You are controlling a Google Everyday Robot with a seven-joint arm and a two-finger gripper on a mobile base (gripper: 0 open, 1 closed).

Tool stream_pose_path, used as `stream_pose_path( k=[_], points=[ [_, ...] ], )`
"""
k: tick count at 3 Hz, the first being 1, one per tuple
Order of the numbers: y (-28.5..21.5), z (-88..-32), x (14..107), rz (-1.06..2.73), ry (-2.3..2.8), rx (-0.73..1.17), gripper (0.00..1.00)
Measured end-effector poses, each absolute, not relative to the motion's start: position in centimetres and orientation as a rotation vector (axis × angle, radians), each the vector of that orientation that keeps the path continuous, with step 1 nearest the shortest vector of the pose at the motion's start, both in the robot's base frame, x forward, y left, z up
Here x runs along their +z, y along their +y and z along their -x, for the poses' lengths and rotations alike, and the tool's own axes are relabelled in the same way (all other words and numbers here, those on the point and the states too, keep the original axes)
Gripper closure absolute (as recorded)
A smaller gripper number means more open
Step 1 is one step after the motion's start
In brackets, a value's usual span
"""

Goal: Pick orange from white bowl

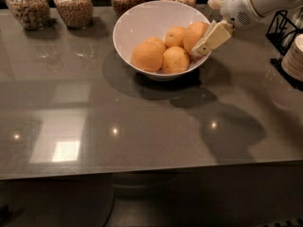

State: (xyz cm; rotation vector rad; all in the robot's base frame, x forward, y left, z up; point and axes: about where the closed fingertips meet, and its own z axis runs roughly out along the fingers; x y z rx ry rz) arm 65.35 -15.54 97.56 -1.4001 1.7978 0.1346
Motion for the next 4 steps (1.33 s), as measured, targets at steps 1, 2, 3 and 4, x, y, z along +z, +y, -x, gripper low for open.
stream_pose_path(
  k=[1,2,3,4],
  points=[
    [-15.7,-66.3,96.7,1.397,1.8,0.128,0.26],
    [-15.7,-66.7,95.9,1.394,1.807,0.135,0.24],
    [-15.7,-67.2,94.9,1.396,1.82,0.145,0.24],
    [-15.7,-67.8,93.6,1.403,1.833,0.158,0.25]
  ],
)
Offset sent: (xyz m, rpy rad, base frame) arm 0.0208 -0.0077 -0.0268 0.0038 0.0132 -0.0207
